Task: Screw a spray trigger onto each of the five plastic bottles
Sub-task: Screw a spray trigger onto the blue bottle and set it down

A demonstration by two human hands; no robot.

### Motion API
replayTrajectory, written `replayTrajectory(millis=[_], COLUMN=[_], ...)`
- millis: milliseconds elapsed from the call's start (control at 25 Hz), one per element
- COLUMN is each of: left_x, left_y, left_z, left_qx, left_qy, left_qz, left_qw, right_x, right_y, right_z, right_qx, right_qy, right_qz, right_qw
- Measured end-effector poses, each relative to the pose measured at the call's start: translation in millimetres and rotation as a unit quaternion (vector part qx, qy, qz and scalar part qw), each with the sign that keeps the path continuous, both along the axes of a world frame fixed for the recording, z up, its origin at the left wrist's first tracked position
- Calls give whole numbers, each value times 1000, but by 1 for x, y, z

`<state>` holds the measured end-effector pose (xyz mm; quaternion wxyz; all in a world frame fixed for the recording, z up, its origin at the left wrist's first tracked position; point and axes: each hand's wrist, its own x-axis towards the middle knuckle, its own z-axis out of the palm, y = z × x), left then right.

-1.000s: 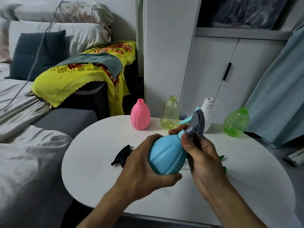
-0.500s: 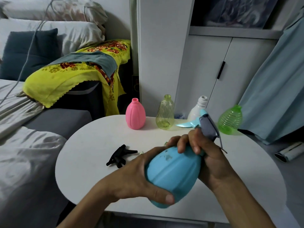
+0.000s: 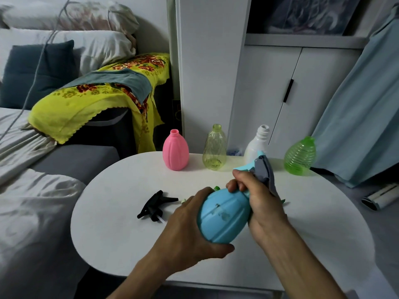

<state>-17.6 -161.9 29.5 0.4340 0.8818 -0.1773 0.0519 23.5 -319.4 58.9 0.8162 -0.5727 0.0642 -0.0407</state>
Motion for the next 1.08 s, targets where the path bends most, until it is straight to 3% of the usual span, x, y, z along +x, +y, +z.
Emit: replayTrajectory(millis=[80, 160, 240, 320, 400, 480, 560, 640, 680, 760, 840, 920, 960, 1000, 1080], left_x=[3, 7, 11, 7, 3, -1, 0, 2, 2, 0, -2, 1, 1, 2, 5], left_y=[2, 11, 18, 14, 4, 4, 6, 8, 6, -1, 0, 1, 3, 3, 1], left_z=[-4, 1, 6, 7, 2, 0, -2, -4, 0, 6, 5, 3, -2, -1, 2], left_qx=[-13, -127, -282, -300, -208, -139, -216, -224, -271, -274, -380, -276, -238, -258, -264], left_qy=[21, 123, 274, 325, 169, 37, 59, 96, 148, 92, 161, 88, 106, 141, 100], left_qz=[-2, -38, -89, -100, -38, 13, -30, -72, -83, -50, -42, -86, -112, -114, -60], left_qw=[1000, 984, 915, 891, 963, 989, 974, 967, 947, 956, 910, 953, 959, 949, 957], right_x=[1, 1, 0, 1, 0, 0, -1, 0, 0, 2, 4, 4, 4, 5, 5], right_y=[0, -5, -9, -10, -9, -10, -11, -9, -9, -10, -13, -14, -13, -13, -13], right_z=[-3, -2, 0, 1, 4, 9, 11, 11, 11, 11, 13, 11, 10, 9, 9], right_qx=[23, 78, 130, 109, 106, 138, 160, 173, 174, 197, 227, 223, 216, 213, 218], right_qy=[5, -7, -13, -23, -14, -4, -7, -5, 1, 18, 23, 19, 19, 21, 25], right_qz=[-1, 14, 20, -1, -5, 9, 13, 4, -5, -8, -2, 1, 2, 1, 1], right_qw=[1000, 997, 991, 994, 994, 990, 987, 985, 985, 980, 974, 975, 976, 977, 976])
